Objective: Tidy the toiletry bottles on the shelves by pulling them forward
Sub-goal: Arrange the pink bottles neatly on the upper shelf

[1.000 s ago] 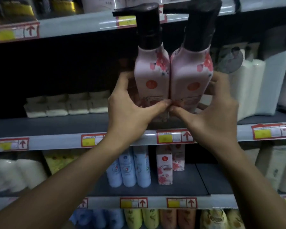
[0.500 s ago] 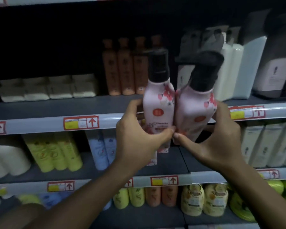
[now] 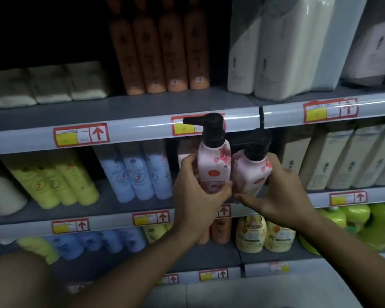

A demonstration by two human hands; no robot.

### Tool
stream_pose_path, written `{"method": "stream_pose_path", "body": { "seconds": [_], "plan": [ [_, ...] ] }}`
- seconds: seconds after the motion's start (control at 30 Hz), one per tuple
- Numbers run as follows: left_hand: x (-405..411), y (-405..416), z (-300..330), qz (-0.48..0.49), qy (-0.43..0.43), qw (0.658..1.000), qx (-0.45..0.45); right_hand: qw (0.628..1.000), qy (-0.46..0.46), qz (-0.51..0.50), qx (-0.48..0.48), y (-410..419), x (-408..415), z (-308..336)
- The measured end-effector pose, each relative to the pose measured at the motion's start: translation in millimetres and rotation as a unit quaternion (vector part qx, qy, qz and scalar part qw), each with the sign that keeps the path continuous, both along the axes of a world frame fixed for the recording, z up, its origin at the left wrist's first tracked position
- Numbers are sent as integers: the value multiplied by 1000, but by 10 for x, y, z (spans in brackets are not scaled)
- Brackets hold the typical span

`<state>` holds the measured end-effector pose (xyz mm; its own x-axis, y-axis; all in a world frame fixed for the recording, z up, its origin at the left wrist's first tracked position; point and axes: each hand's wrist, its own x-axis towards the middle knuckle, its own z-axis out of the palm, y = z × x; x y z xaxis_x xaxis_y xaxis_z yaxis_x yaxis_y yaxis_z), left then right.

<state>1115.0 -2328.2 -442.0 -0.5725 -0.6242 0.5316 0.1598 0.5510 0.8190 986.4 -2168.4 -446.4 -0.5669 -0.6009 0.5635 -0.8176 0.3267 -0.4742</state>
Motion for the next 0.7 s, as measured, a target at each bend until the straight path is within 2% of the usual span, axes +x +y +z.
{"method": "stream_pose_path", "body": {
  "seconds": [0.23, 0.37, 0.53, 0.7],
  "plan": [
    [-202, 14, -246, 31, -81, 996, -4, 995, -68, -53, 49, -38, -127, -170],
    [-216, 34, -317, 30, -109, 994, -10, 991, -104, -77, 47, -69, -173, -135],
    [-255, 44, -293, 25, -120, 992, -10, 986, -95, -117, 70, -81, -227, -96],
    [-206, -15, -290, 42, -148, 987, -53, 984, -50, -134, 107, 8, -247, -25]
  ]
}}
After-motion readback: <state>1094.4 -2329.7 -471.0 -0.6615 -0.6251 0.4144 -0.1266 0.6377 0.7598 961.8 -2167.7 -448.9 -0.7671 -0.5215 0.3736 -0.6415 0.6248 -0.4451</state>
